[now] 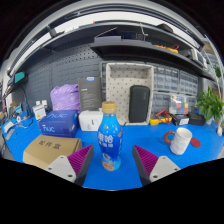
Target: Pour water
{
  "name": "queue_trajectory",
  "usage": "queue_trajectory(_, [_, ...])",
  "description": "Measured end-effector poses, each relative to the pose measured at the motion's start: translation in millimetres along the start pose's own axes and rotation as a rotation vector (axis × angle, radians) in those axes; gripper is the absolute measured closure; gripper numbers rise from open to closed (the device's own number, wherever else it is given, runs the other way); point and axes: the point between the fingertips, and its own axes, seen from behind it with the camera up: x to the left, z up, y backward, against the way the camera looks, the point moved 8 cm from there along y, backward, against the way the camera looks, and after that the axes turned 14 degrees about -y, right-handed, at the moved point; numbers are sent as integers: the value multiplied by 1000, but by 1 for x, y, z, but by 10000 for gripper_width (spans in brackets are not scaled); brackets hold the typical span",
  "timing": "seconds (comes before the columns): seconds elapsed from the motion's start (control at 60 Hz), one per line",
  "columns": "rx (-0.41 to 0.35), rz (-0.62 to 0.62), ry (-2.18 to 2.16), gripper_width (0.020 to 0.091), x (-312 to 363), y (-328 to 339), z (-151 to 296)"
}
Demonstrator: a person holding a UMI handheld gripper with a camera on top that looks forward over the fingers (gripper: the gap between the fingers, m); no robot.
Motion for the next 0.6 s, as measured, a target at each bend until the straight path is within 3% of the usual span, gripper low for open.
queue_trajectory(0.25, [-82,6,33,320,8,-59,11])
queue_trajectory(0.383, [-86,15,27,484,6,-84,2])
queue_trajectory(0.417, [-88,29,35,559,6,-87,-2])
queue_trajectory(0.6, [-136,63,79,673,11,-89,-2])
